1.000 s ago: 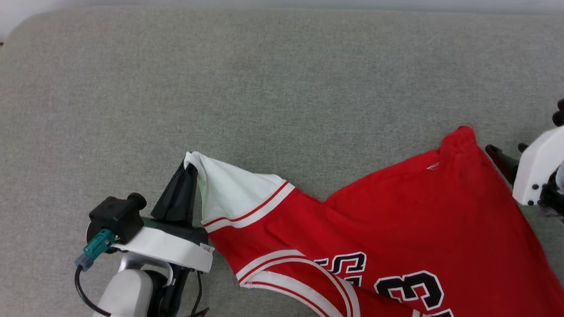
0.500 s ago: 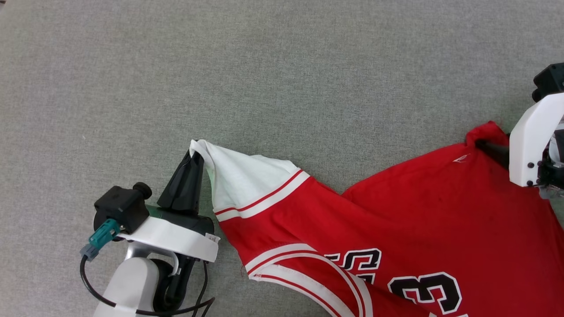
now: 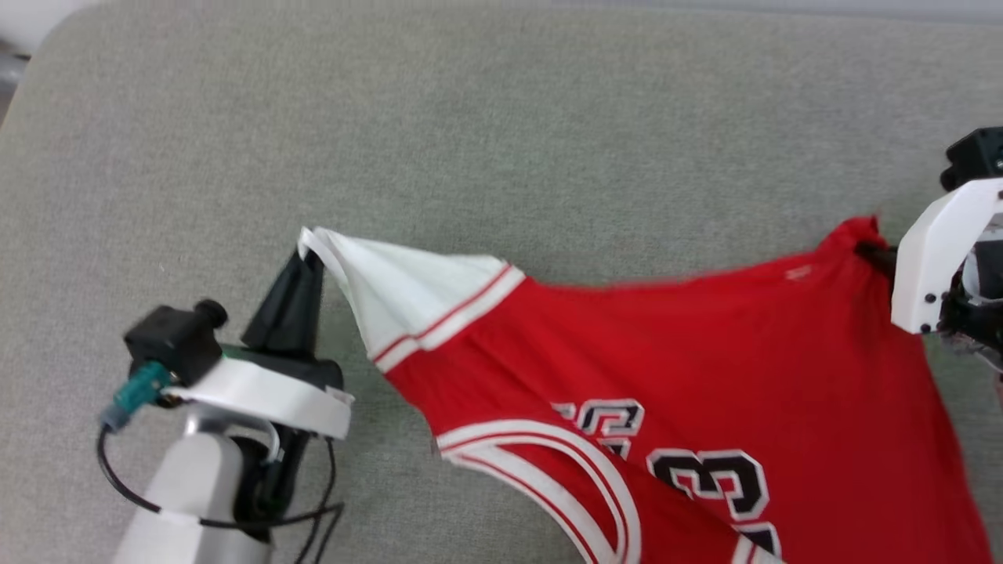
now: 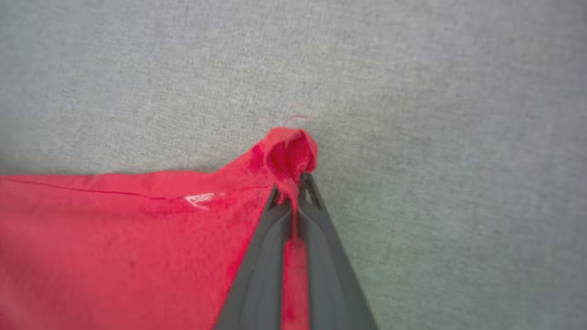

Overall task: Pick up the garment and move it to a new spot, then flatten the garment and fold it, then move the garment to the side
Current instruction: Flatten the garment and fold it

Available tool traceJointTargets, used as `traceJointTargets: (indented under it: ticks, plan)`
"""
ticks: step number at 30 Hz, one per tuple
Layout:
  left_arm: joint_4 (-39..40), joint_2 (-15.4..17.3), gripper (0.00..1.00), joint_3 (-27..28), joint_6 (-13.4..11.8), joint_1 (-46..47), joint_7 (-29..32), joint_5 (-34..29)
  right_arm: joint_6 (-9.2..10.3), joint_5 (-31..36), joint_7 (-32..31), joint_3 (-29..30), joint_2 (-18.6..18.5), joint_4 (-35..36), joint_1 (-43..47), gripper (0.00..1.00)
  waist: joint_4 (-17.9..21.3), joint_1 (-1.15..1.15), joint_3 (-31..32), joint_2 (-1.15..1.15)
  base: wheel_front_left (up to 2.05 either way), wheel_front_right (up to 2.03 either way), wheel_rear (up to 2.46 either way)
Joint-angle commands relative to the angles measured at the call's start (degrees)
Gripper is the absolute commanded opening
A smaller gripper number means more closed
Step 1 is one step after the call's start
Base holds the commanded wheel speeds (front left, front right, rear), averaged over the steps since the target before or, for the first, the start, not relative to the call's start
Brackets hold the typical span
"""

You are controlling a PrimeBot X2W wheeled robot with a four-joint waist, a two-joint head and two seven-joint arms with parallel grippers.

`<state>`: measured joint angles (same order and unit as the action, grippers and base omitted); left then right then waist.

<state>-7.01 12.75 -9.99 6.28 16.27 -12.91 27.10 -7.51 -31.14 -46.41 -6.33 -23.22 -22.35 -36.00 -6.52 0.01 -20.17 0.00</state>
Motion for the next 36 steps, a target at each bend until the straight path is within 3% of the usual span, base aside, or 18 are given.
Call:
traceJointTargets:
  ticks: [1, 8, 18, 36]
  plan:
    - [0.0, 0.8, 0.00, 0.7, -0.3, 1.9, 0.5, 0.4, 0.03, 1.3, 1.7, 0.8, 0.4, -0.2, -1.2, 0.00, 1.3, -0.01, 1.8, 0.00, 0.00, 0.00, 0.00]
    - [-2.3, 5.3, 0.00, 2.4, -0.6, 11.2, 5.4, -0.1, 0.04, 6.4, 8.3, 3.2, 3.2, -2.1, -6.1, 0.00, 5.0, -0.01, 4.4, 0.00, 0.00, 0.00, 0.00]
    - [-12.6, 7.2, 0.00, 1.1, 0.1, 32.5, 10.3, -0.6, 0.05, 13.6, 16.4, 6.5, 5.0, -6.4, -18.9, 0.00, 7.6, -0.01, 3.9, 0.00, 0.00, 0.00, 0.00]
    - [-34.1, 13.3, 0.00, 0.4, 0.7, 71.6, 7.2, -4.2, 0.09, 22.7, 32.4, 10.0, 6.1, -13.1, -48.5, 0.00, 9.1, -0.01, -5.4, 0.00, 0.00, 0.00, 0.00]
